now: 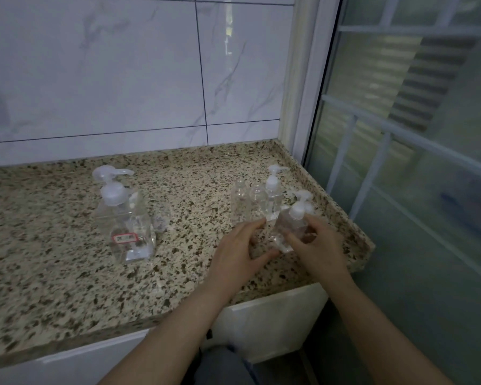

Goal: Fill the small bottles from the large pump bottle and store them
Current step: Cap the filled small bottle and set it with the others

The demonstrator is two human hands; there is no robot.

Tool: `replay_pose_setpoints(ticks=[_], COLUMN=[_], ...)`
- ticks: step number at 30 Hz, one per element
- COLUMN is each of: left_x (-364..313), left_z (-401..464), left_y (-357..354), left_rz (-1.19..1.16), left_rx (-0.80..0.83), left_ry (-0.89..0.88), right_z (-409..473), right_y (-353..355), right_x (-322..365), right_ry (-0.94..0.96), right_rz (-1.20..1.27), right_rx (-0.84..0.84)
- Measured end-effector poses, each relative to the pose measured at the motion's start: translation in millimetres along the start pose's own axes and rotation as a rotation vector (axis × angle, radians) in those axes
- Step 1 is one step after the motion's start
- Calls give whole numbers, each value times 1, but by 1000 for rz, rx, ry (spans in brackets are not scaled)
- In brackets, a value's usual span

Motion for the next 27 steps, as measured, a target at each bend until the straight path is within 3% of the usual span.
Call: replay_pose_setpoints(ticks=[7,14,27], left_x=[6,7,7], left_z=[-1,1,4], left_y=[6,11,10], left_rz=[-123,-202,-186], left_rx=[-40,-61,-80], left_ry=[86,137,103], right_z=[54,104,106], right_y=[30,-9,-31], right_x=[1,-6,-3], right_ry=[-7,38,95], right_rz=[-25,-142,-260], right_rx=[-255,-156,-34])
Point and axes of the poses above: each hand's wrist, its own z-axis towards the middle knuckle, its own y-axis out of the back of the hand, x = y × z, the point moved 9 cm from there along z, towards the middle knuckle, and after that the axes turned 13 degrees about -x, right-handed, at the moved point
